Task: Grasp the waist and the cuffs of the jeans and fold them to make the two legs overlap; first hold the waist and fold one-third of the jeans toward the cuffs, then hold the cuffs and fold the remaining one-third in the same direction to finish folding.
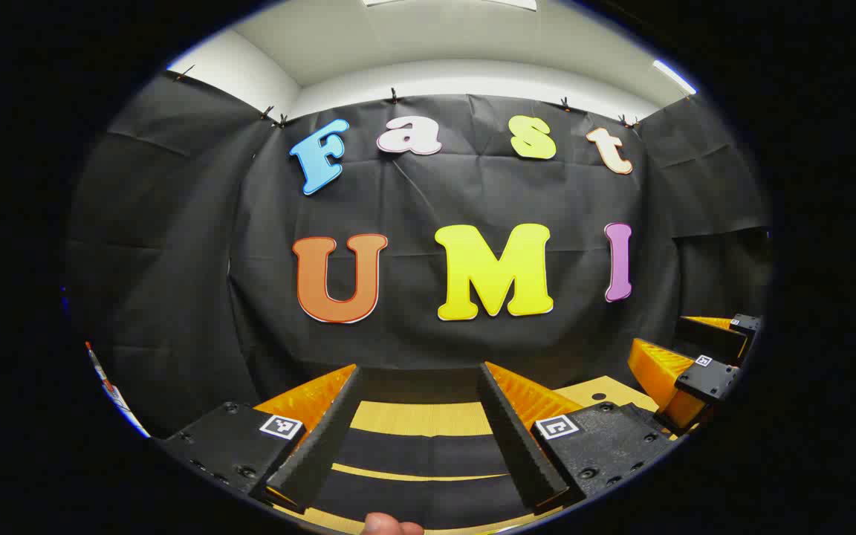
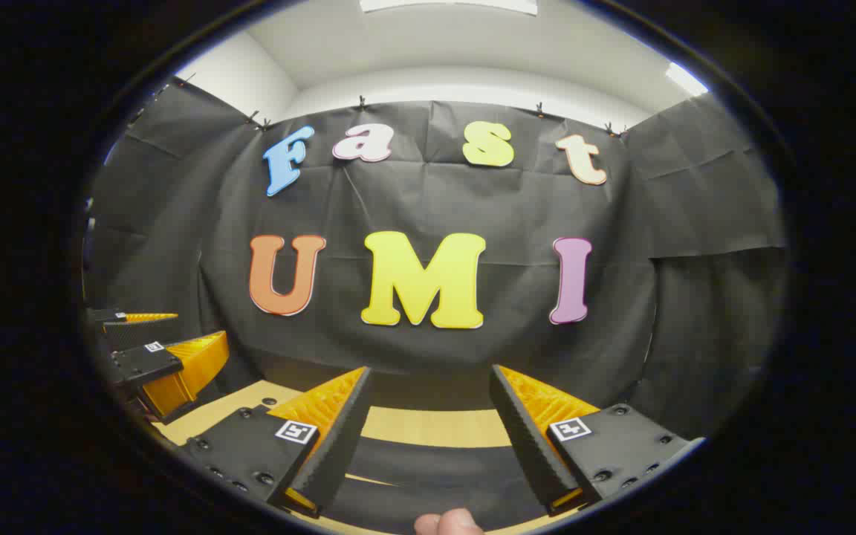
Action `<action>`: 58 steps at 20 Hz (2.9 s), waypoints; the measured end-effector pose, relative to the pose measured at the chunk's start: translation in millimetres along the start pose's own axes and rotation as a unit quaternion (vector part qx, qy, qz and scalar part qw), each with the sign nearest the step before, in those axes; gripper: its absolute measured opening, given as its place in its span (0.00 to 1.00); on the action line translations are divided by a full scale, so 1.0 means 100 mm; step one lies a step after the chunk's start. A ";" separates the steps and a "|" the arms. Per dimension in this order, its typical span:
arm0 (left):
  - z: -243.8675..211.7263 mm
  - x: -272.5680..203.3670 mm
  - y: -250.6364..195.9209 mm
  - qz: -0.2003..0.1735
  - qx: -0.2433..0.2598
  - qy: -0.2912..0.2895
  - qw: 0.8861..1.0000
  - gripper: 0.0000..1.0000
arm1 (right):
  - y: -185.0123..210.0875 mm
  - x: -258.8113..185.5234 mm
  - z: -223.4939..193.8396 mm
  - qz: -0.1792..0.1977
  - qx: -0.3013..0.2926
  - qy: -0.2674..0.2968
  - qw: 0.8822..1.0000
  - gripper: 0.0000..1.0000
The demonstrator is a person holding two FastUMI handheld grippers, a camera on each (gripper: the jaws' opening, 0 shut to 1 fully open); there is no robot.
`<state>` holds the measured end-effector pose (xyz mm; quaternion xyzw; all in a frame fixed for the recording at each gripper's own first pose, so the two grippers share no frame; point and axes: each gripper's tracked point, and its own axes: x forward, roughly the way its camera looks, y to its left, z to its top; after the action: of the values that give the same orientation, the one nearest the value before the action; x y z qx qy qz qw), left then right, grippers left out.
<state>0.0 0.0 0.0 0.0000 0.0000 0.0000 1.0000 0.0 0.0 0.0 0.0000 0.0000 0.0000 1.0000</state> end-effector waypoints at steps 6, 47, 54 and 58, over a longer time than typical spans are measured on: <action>-0.03 0.01 -0.12 -0.020 -0.001 0.000 1.000 0.98 | -0.04 0.01 -0.02 -0.014 0.005 0.002 1.000 0.98; -3.29 -0.56 2.17 0.314 -0.503 0.317 0.740 0.99 | -3.43 -0.40 -3.41 -0.263 0.343 0.378 0.819 0.93; -3.60 -0.38 2.27 0.336 -0.535 0.322 0.705 0.99 | -3.51 -0.29 -3.70 -0.281 0.348 0.399 0.800 0.93; -3.68 -0.28 2.29 0.341 -0.526 0.328 0.707 0.97 | -3.49 -0.26 -3.83 -0.292 0.346 0.410 0.792 0.93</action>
<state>-27.9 228.6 -368.0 -0.5262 0.3283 0.3406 0.7066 -26.2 -349.0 -383.1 0.3462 0.4096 -0.2916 0.7921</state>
